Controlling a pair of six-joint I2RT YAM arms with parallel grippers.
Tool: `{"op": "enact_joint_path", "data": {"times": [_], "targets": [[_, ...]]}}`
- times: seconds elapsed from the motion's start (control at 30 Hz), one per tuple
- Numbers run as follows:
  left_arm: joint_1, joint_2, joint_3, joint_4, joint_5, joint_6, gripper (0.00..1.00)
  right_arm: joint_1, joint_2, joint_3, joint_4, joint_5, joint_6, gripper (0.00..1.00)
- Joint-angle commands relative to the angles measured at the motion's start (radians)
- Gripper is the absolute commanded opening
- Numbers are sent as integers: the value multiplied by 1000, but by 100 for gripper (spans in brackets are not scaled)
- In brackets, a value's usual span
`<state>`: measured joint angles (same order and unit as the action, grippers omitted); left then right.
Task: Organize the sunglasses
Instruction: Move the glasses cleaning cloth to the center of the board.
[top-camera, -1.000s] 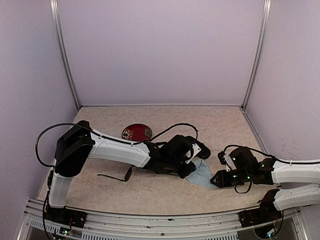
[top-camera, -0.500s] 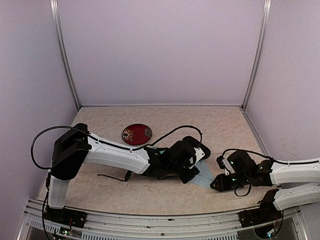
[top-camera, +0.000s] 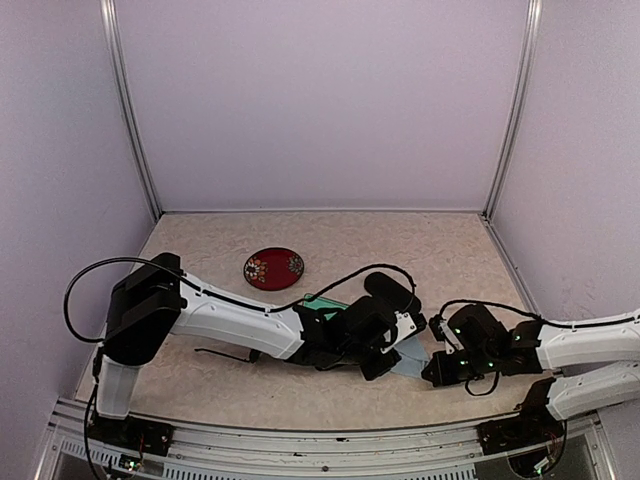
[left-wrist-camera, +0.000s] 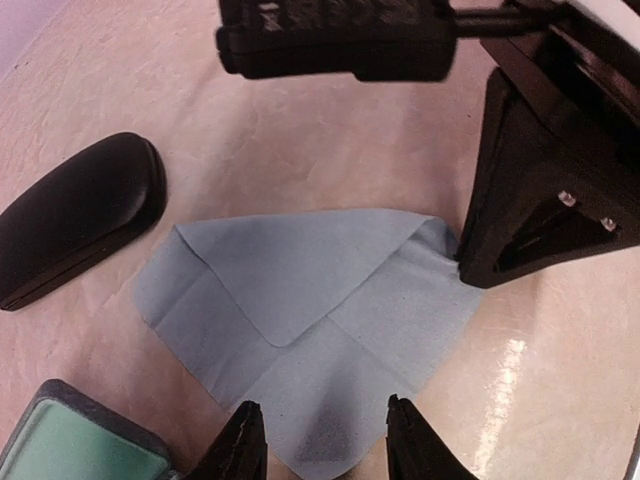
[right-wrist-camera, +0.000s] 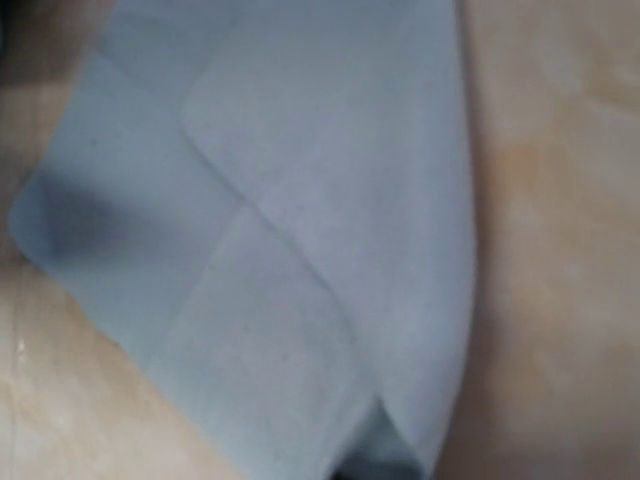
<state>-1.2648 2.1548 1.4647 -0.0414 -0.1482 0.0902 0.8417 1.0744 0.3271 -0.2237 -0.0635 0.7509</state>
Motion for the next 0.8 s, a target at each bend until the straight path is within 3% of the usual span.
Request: {"op": "enact_joint_path", "data": {"times": [0.0,0.23,0.53,0.77], "targets": [[-15,27,24,-34,48,52,41,8,-82,-14,-105,-3,19,0],[-61,42,28,-55,73,158,43,9,-167,-30,-176,-74,41,0],[-62,81,34,-103,138,147,39,12,-213,6,-332,-69,59,0],[-50,88,36,-154,243,134,30,20,-235,69,-371,-15,50,30]]}}
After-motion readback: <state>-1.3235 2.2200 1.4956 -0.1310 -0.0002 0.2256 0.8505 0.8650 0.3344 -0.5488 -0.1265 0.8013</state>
